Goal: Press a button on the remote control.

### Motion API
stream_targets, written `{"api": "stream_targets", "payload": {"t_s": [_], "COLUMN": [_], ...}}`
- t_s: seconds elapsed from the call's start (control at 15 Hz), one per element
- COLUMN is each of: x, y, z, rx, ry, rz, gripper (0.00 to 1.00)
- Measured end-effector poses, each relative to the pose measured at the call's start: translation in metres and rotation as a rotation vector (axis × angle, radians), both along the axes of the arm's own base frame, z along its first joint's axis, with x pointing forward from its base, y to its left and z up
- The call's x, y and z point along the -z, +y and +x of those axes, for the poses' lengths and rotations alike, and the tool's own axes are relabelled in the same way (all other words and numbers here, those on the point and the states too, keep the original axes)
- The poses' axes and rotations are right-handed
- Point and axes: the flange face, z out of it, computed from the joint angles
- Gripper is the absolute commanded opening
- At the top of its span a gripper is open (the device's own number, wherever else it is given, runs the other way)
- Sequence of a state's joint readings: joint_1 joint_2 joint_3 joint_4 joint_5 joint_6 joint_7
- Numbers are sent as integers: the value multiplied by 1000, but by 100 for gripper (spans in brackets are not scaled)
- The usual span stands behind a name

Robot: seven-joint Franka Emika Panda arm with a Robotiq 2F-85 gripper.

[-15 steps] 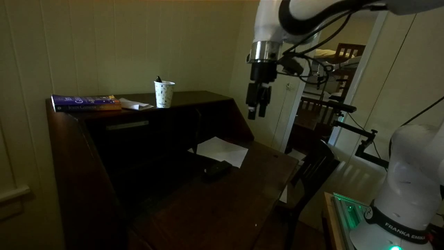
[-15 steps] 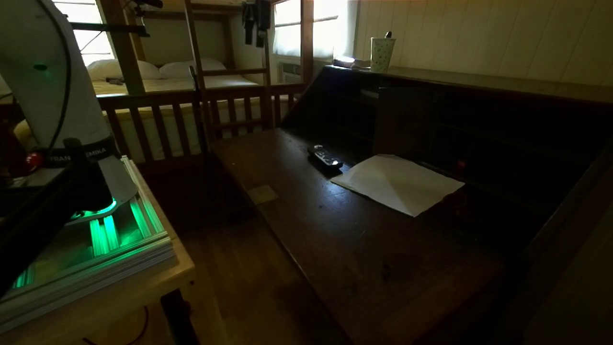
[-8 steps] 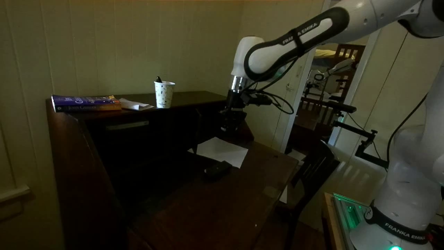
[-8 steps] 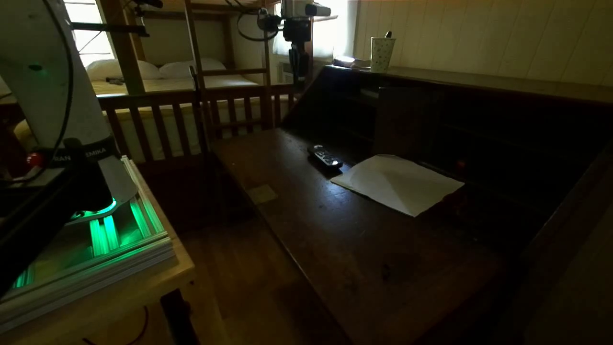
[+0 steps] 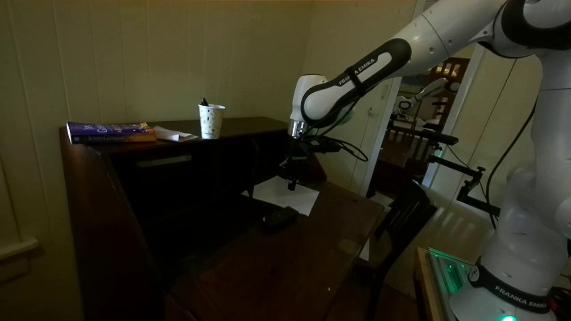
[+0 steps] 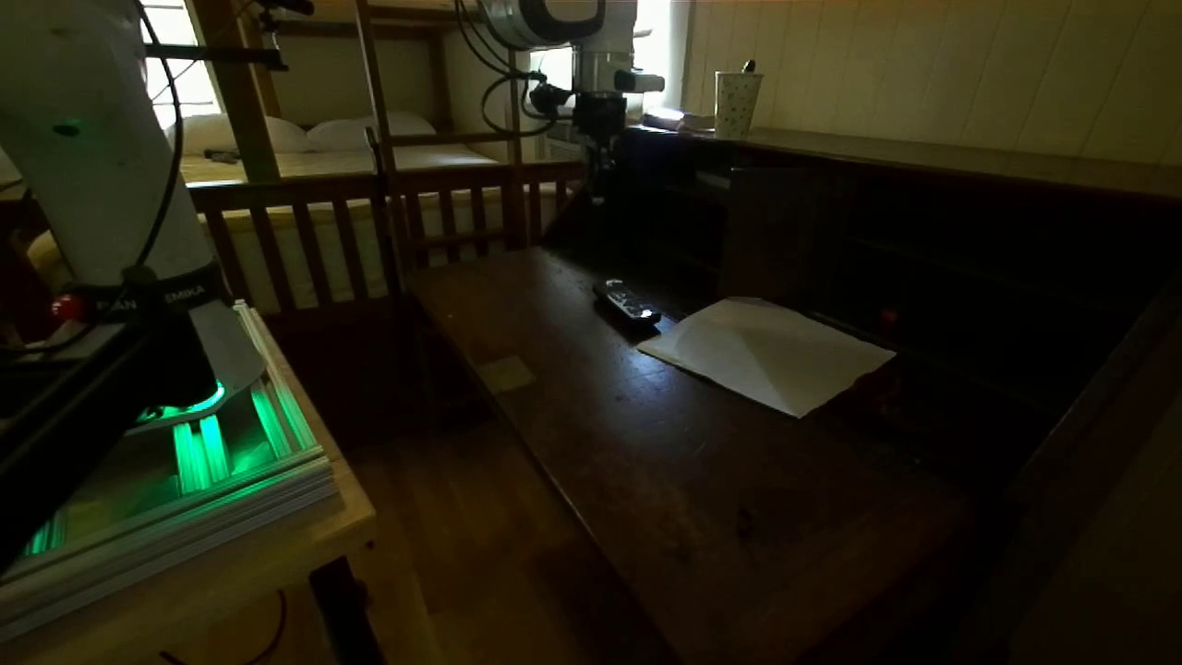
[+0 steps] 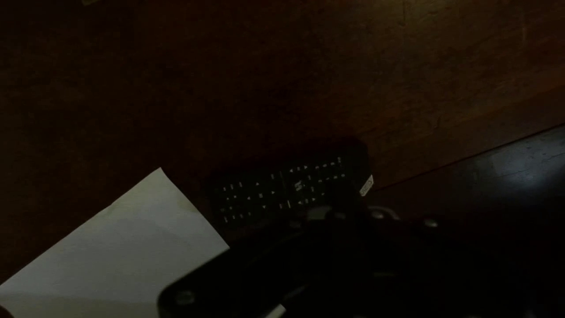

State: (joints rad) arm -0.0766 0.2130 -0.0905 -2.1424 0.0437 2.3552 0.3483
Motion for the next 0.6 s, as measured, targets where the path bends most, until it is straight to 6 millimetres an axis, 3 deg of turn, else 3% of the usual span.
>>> {"api": "stream_targets", "payload": {"t_s": [0.33,0.6], "x": [-1,14], "y": [0,-9], "z": [1,0], "rx": [2,18], "ry": [-2,13], "rz": [-1,-3], "gripper": [0,0]}}
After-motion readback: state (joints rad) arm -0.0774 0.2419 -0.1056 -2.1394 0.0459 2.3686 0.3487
